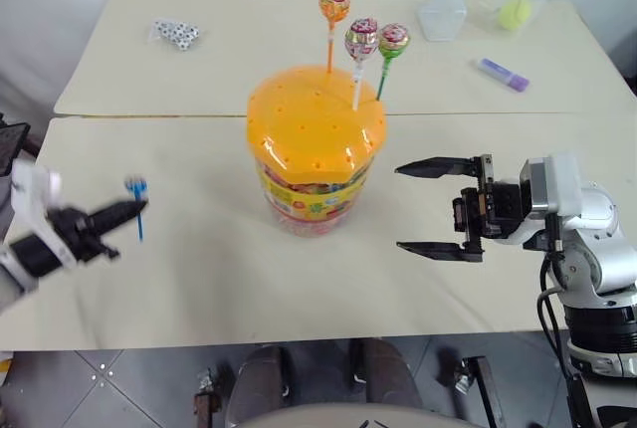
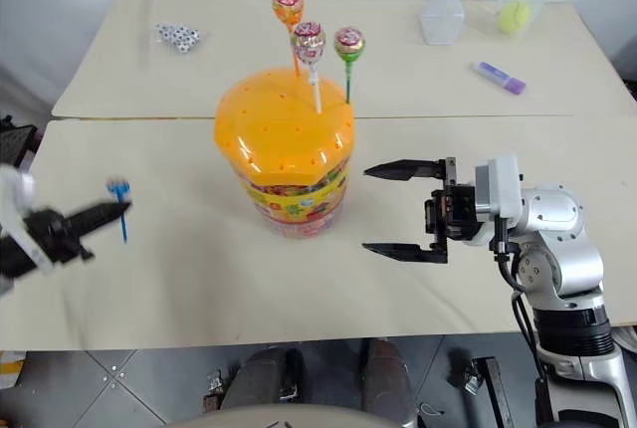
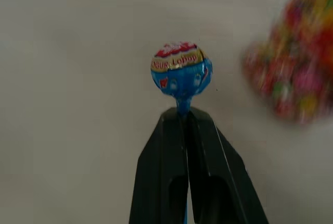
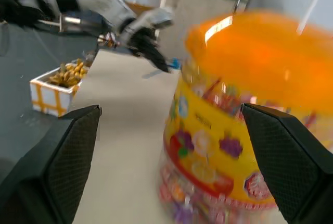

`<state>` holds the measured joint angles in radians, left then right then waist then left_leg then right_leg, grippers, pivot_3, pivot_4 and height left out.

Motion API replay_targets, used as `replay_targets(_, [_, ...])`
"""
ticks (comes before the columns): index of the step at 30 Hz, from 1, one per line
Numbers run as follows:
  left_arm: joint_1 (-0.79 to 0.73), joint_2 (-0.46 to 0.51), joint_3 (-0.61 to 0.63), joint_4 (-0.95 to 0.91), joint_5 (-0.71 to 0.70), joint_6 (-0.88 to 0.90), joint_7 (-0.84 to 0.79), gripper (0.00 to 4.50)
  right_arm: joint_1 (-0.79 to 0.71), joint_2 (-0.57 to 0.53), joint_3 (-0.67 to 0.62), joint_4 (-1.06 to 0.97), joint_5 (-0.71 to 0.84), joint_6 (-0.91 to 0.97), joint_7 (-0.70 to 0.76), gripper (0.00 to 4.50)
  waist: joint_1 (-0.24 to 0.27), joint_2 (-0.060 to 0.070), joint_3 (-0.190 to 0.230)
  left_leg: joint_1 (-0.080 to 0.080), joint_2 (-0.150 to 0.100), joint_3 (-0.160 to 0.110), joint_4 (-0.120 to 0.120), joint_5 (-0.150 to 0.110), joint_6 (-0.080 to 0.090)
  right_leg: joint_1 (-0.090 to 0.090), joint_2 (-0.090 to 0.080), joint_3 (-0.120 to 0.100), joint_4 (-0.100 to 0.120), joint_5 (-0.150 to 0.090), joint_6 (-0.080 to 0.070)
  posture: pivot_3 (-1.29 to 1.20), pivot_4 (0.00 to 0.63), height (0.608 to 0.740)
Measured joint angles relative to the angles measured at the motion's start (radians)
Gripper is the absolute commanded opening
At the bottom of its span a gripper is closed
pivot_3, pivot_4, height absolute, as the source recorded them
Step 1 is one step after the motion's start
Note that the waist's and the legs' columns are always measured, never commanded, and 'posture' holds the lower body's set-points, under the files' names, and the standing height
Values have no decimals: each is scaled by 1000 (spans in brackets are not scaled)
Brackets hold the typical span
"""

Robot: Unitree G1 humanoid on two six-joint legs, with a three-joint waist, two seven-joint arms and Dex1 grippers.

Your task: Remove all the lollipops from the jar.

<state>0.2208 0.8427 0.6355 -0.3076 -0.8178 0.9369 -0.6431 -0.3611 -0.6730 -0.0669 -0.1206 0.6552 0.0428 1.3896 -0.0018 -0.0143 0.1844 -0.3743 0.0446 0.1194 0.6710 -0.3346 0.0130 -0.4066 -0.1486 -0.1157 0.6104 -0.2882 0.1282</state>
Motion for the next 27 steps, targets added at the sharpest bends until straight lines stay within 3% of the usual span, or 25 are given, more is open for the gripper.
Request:
replay_targets(5, [85, -79, -25, -58, 39, -21, 23, 23, -1, -6, 2, 50, -61, -16, 12, 4500, 10, 1, 0, 0, 2, 1, 5, -1, -2, -1, 0, 1, 1, -3, -5, 0, 150, 740])
replay_targets(11, [91, -55, -50, -53, 118, -133, -36, 1527, 10, -8, -15, 42, -28, 52, -17, 4500, 0, 1, 0, 0, 4, 2, 6, -4, -4, -5, 0, 0, 7, -3, -7, 0, 150, 740])
replay_targets(14, [63, -42, -16, 8, 157, -343, -185, 2384, -2, 19, -59, 14, 55, 143, -98, 4500, 0, 1, 0, 0, 4, 4, 6, -5, -4, -6, 0, -2, 8, -4, -8, 0, 150, 740])
replay_targets(15, [46, -37, 6, 22, 154, -395, -241, 2384, -23, 31, -66, 3, 82, 170, -130, 4500, -3, 1, 0, 0, 5, 5, 7, -6, -4, -6, 0, -3, 8, -4, -8, 0, 150, 740])
replay_targets(19, [-11, 18, 63, 60, 94, -446, -389, 2384, -105, 61, -101, -24, 150, 243, -227, 4500, -7, 1, 1, 0, 5, 7, 8, -6, -4, -6, 0, -4, 11, -4, -9, 0, 150, 740])
replay_targets(23, [-191, 10, 70, 55, -65, -387, -357, 2384, -207, 118, -127, -20, 189, 280, -332, 4500, 1, 2, 1, -1, 6, 6, 10, -6, -3, -6, 0, -4, 12, -4, -8, 0, 150, 740])
replay_targets(27, [-395, -53, 52, 33, -264, -332, -262, 3193, -322, 138, -86, 46, 126, 313, -419, 4500, -4, 1, 1, -1, 4, 6, 11, -6, -2, -5, -1, -3, 13, -2, -5, 0, 150, 740])
